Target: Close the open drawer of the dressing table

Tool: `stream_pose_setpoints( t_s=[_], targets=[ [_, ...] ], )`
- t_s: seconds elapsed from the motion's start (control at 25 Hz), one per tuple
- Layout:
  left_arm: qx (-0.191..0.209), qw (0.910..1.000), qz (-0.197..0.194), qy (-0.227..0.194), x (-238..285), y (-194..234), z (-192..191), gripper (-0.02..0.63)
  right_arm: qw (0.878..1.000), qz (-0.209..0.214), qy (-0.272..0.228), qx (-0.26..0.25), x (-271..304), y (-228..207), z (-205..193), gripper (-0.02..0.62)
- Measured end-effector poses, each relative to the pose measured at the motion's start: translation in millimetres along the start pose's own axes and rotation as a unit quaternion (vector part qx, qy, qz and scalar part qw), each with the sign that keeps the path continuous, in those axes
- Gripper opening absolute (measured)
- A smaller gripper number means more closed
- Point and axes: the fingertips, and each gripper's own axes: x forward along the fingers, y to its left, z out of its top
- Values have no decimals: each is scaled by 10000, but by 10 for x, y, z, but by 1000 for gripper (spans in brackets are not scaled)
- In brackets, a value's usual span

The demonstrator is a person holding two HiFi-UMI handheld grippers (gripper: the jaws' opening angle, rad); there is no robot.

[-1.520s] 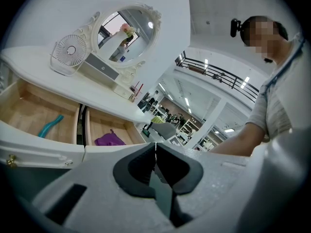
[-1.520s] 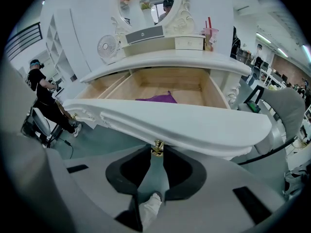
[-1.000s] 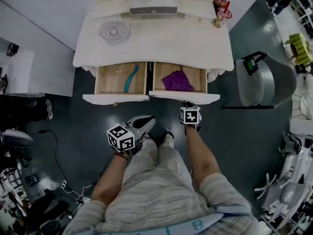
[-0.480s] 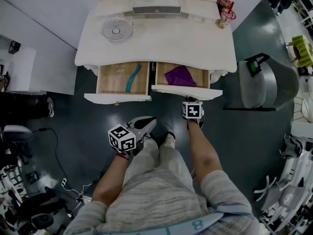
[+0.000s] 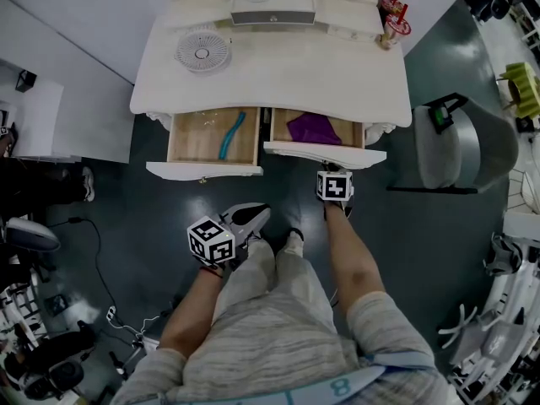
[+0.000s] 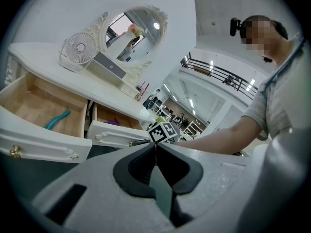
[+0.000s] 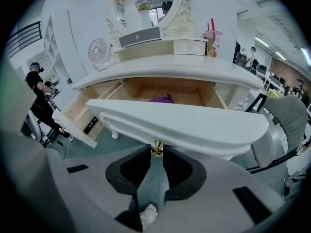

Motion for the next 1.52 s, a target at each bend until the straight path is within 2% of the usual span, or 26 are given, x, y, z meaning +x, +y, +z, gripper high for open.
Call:
stream_pose_setpoints(
  t_s=[1.52],
  targets=[
    [-125, 9998, 137, -53, 16, 297, 137, 17, 9996, -184, -192, -10, 398, -183, 653, 78]
  ],
)
